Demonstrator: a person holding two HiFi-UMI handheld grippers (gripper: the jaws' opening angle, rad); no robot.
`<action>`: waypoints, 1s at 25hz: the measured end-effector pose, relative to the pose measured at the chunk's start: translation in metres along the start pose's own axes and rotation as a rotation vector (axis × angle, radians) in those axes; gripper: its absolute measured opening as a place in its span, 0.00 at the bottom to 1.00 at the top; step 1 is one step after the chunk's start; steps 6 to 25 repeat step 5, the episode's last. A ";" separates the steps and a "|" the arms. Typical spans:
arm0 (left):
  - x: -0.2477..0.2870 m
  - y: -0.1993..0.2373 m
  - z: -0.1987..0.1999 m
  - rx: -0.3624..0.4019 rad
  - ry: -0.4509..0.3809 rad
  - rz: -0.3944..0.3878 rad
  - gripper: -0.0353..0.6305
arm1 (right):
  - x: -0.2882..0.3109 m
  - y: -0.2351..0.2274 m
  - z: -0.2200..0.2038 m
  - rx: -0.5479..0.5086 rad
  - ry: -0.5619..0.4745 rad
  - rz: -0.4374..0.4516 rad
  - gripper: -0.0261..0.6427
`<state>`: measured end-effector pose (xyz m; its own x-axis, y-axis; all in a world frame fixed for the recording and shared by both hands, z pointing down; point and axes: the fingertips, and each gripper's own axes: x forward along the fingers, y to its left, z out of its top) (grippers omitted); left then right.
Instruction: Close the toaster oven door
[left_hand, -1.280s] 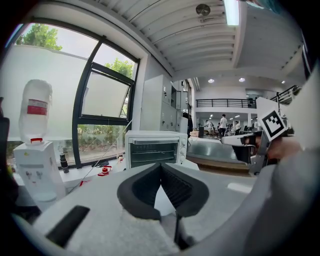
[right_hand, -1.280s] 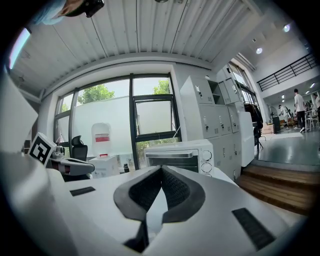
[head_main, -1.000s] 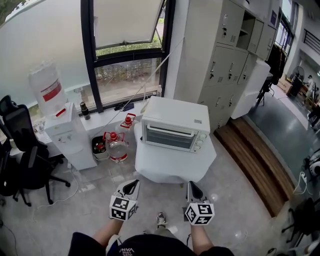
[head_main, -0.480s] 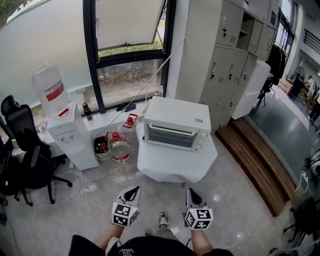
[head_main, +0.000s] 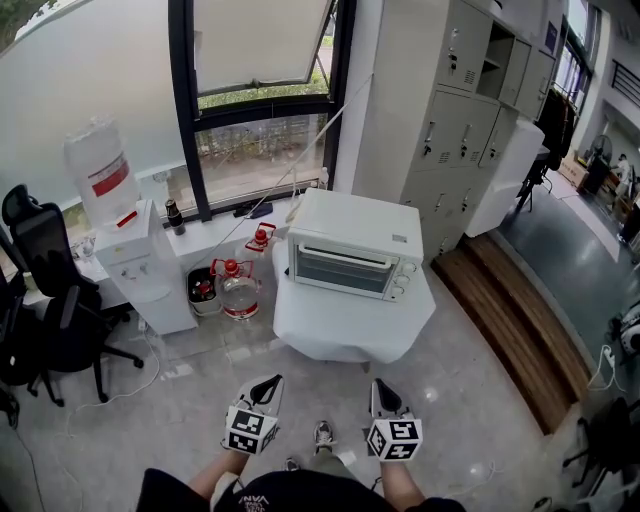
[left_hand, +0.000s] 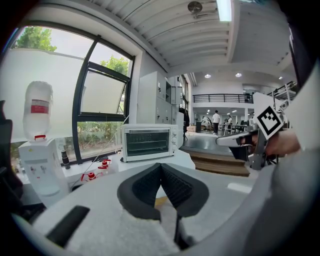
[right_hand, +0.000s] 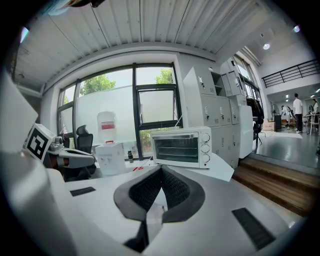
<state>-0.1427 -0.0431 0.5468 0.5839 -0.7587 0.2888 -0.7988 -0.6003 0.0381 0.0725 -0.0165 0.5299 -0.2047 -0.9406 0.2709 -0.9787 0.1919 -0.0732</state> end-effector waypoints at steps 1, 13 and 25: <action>0.001 -0.001 0.000 0.000 0.000 -0.002 0.08 | 0.001 -0.001 -0.001 -0.001 0.003 0.000 0.04; 0.007 -0.003 0.003 0.004 -0.002 -0.007 0.08 | 0.004 -0.005 -0.002 -0.005 0.012 -0.001 0.04; 0.007 -0.003 0.003 0.004 -0.002 -0.007 0.08 | 0.004 -0.005 -0.002 -0.005 0.012 -0.001 0.04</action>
